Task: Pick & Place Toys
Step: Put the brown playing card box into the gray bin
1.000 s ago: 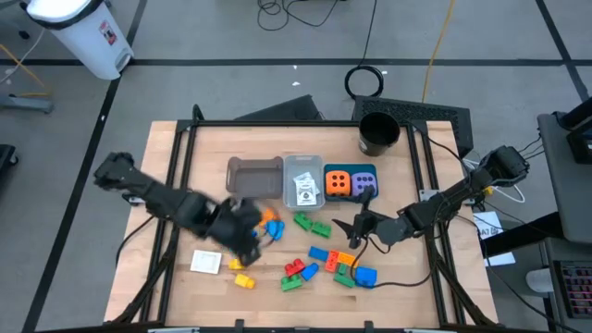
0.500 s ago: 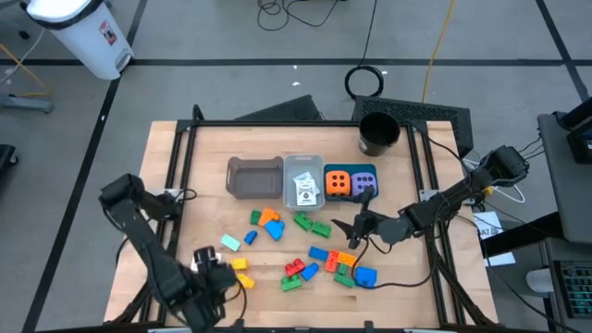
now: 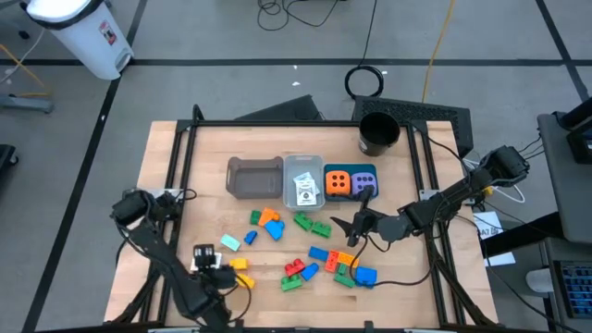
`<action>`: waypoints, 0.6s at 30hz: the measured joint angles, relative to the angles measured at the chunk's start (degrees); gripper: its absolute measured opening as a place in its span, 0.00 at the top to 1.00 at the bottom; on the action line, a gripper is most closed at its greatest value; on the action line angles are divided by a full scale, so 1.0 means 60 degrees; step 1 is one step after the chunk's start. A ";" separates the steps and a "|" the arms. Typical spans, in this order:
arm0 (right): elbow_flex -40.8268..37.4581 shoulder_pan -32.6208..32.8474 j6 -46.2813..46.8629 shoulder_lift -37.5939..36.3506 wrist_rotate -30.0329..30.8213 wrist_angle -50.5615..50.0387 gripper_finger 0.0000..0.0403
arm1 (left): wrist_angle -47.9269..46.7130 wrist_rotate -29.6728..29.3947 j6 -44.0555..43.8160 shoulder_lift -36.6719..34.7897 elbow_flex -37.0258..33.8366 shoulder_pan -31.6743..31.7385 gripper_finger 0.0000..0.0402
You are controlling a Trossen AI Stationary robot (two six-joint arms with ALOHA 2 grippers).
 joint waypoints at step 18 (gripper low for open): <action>0.0000 0.0011 0.0257 0.0000 -0.0007 -0.0076 0.18 | -0.0452 -0.0529 -0.1431 -0.0007 -0.0045 0.1074 0.27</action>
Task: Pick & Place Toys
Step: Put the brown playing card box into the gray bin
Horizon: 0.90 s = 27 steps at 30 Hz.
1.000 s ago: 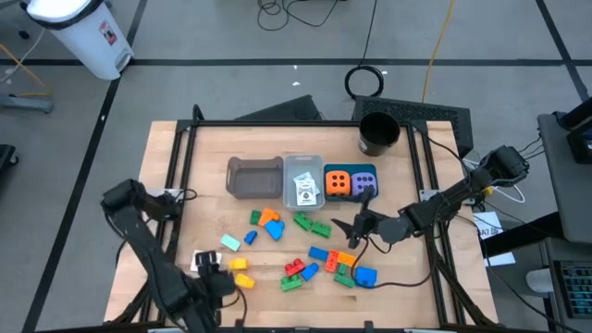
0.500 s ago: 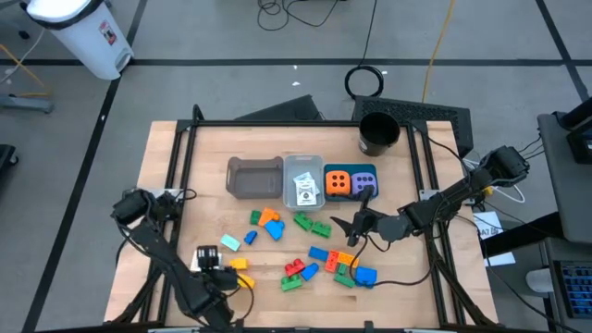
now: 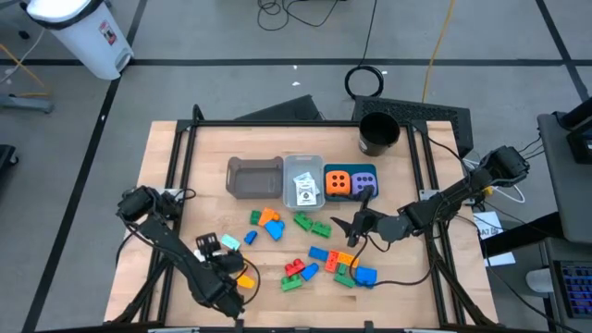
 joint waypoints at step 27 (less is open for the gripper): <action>0.0000 0.0000 0.0016 0.0000 -0.0001 -0.0011 0.18 | 0.1558 -0.0512 0.3166 -0.0624 -0.1128 -0.0442 0.08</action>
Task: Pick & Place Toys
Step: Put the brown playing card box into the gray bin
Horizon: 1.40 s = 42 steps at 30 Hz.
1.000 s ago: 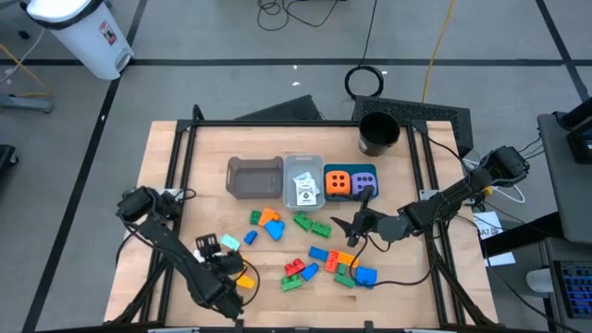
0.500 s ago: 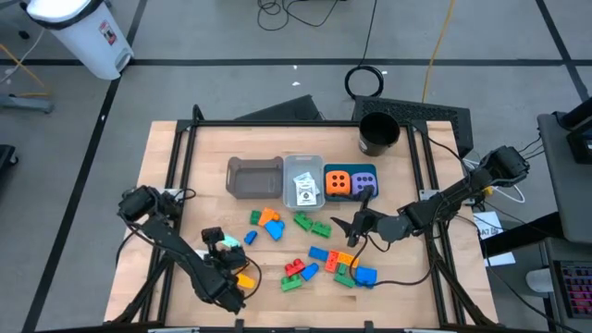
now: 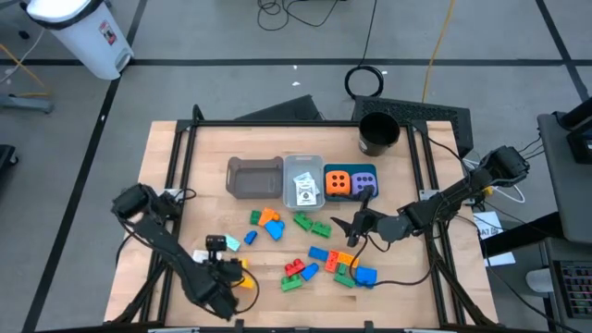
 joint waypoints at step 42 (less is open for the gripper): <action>0.0000 0.0000 0.0248 0.0000 -0.0006 -0.0140 0.18 | 0.4481 0.1072 -0.1542 -0.4358 -0.5986 -0.0401 0.06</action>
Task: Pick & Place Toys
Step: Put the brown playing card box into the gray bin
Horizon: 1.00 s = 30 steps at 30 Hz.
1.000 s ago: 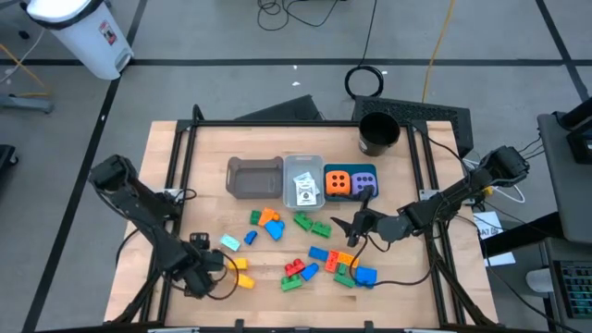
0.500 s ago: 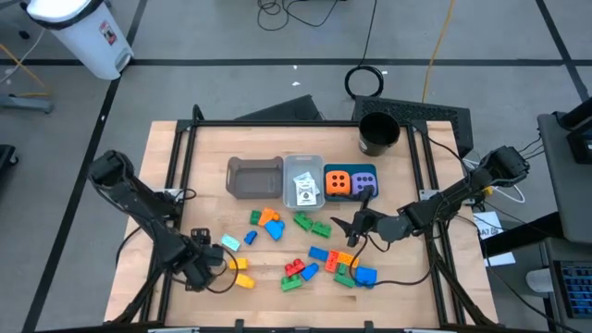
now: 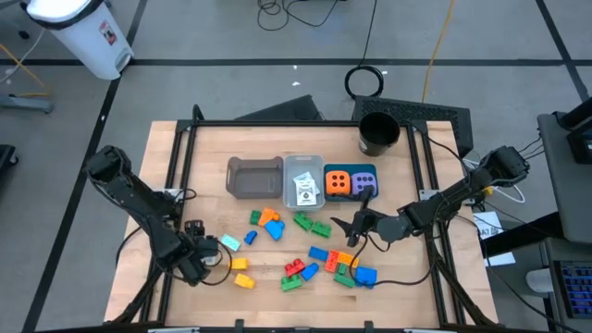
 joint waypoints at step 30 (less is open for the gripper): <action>0.0004 0.0000 -0.0022 -0.0004 0.0000 -0.0122 0.18 | 0.2931 0.0174 -0.3880 0.0032 -0.0681 0.0197 0.06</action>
